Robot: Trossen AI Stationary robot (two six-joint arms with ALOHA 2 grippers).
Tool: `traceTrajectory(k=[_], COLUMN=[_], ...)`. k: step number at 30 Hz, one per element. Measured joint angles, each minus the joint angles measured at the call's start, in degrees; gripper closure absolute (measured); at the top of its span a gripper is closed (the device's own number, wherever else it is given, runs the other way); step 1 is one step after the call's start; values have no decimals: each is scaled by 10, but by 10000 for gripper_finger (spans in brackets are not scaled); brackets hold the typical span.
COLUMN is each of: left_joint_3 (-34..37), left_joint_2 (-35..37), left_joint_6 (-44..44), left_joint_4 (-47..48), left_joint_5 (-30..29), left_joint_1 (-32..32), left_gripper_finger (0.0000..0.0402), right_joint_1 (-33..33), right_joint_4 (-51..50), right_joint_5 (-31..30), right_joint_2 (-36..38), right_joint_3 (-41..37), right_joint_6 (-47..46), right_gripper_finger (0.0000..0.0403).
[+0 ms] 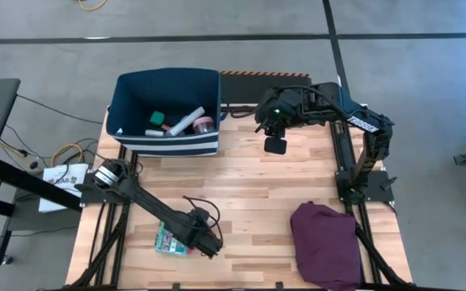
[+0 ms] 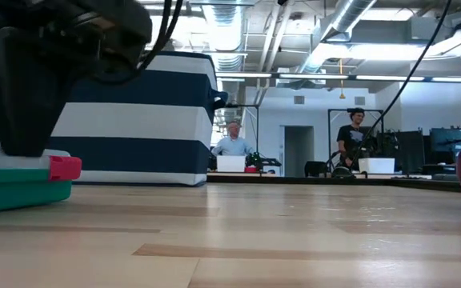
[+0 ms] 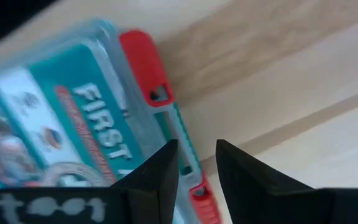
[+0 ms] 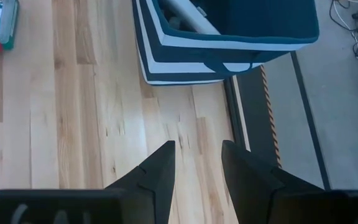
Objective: Pick & place medical supplies in basket/bin
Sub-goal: Put the green first aid kit into the blue bin
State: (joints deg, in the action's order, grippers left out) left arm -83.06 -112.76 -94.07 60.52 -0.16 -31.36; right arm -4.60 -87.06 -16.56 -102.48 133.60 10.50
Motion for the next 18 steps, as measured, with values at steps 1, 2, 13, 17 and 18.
traceTrajectory(k=[1, 2, 13, 17, 18], left_joint_3=[0, 0, -3, -2, -2], left_joint_2=[-5, -9, -17, -17, -17], left_joint_6=[3, 9, 40, 56, 60], left_joint_4=[-1, -1, 6, 12, 15], left_joint_5=[12, 18, 18, 19, 19], left_joint_1=[2, 3, 8, 8, 8], left_gripper_finger=[299, 299, 299, 314, 324], right_joint_1=[0, 0, 0, 0, 0], right_joint_4=[0, -1, -3, -3, -3], right_joint_5=[0, 0, 0, 0, 0], right_joint_2=[0, 0, 0, 0, 0], right_joint_3=[0, 0, 0, 0, 0], right_joint_6=[0, 0, -1, -1, -1], right_gripper_finger=[278, 278, 278, 278, 278])
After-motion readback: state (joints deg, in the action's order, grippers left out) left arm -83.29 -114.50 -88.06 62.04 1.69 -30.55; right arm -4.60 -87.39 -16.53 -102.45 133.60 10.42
